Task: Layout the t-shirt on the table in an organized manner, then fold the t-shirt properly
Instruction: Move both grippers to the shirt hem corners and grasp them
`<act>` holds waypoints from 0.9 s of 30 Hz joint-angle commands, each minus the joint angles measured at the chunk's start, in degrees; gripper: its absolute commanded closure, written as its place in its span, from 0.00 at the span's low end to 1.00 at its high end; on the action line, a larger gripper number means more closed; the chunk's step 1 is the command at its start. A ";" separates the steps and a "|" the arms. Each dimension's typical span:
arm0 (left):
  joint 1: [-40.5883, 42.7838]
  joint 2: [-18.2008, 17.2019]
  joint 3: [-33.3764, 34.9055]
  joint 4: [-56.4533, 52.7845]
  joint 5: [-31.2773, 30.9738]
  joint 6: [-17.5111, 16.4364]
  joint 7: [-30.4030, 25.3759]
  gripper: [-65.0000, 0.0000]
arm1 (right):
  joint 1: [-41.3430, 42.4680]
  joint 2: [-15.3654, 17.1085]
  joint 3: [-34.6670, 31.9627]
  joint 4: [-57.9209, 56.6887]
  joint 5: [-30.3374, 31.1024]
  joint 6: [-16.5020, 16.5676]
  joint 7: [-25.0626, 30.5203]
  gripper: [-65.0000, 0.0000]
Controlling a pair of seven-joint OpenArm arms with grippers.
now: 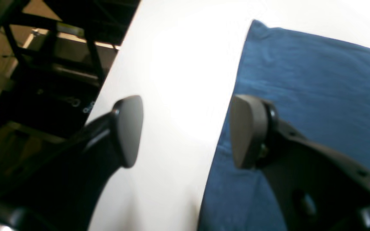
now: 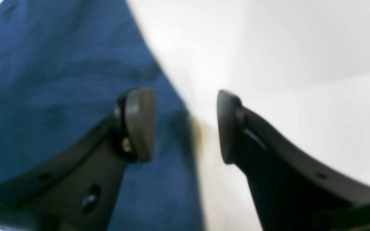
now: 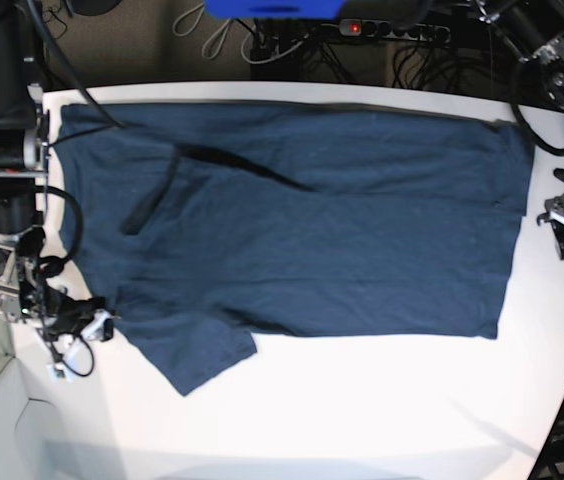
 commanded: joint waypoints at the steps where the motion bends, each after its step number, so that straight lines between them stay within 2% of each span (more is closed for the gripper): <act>1: -1.32 -0.83 -0.01 0.00 -0.33 0.11 -1.01 0.37 | 1.11 0.38 0.06 0.92 0.58 -1.51 1.59 0.52; 3: -2.64 -1.35 -0.09 -1.75 -0.33 0.11 -1.01 0.37 | 0.06 0.38 0.06 0.92 0.67 -2.83 1.68 0.52; 19: -5.45 -1.62 -0.01 -4.22 -0.24 0.37 -1.01 0.37 | -2.41 -1.21 0.15 1.00 0.67 -2.83 1.68 0.53; 23: -9.58 -3.46 0.43 -11.42 -0.24 0.73 -1.10 0.37 | -4.08 -2.17 0.06 1.00 0.67 -2.83 1.77 0.54; 25: -12.57 -4.78 0.43 -16.61 -0.24 0.73 -1.10 0.37 | -4.60 -2.09 0.06 1.00 0.67 -2.83 1.77 0.58; 27: -16.62 -6.72 0.43 -24.52 -0.24 0.73 -1.71 0.37 | -5.75 -2.09 0.06 1.00 0.67 -2.83 2.30 0.69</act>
